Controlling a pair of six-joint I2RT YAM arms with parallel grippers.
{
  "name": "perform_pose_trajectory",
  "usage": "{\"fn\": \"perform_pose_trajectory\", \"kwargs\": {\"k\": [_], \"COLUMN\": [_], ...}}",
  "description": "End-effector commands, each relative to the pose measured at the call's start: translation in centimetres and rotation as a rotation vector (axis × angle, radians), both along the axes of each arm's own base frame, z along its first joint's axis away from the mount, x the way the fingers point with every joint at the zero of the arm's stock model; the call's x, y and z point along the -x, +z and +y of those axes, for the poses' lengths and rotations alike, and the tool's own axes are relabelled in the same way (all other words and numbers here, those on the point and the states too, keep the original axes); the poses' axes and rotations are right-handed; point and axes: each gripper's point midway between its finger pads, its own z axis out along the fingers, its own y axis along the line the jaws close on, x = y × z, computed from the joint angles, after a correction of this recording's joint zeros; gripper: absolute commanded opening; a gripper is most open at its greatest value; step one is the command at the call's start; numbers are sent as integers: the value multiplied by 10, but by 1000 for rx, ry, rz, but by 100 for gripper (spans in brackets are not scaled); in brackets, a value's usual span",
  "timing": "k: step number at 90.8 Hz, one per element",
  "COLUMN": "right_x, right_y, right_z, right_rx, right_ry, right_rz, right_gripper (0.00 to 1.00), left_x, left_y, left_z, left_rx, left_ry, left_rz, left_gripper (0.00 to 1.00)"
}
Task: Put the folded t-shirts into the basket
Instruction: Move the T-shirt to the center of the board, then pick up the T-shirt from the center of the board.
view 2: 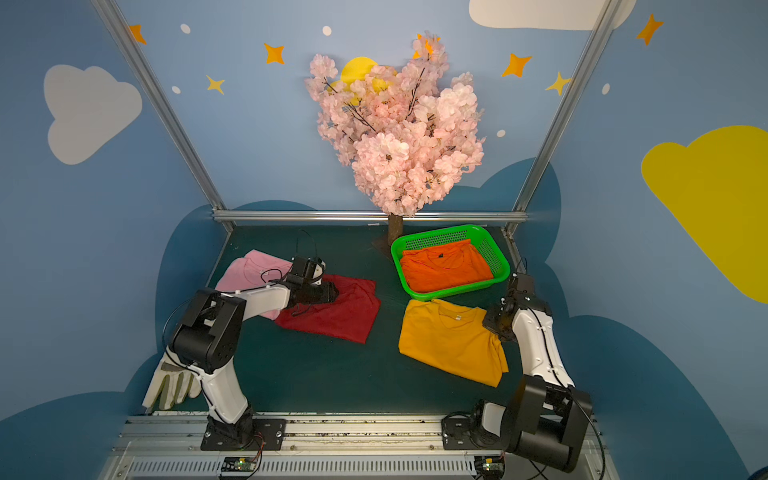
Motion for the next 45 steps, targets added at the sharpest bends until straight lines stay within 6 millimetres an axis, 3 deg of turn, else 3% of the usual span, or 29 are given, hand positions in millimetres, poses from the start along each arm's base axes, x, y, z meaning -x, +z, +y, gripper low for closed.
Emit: {"fn": "perform_pose_trajectory", "kwargs": {"k": [1,11,20,30,45], "right_x": [-10,-10,-10,-11,-11], "right_y": [3,0,0,2,5], "right_z": [7,13,14,16,19], "right_rx": [-12,-22,-21,-22,-31], "right_ry": [44,61,69,77,87], "right_rz": [-12,-2,-6,-15,-30], "right_gripper": [0,0,0,0,0], "left_x": [25,38,56,71,87], "left_y": [9,44,59,55,41], "left_z": [-22,-88,-147,-198,-245], "left_rx": [-15,46,99,93,64], "left_ry": [-83,-232,-360,-466,-563], "left_rz": [29,-52,-92,-123,-165], "left_gripper": [60,60,63,68,68]}}
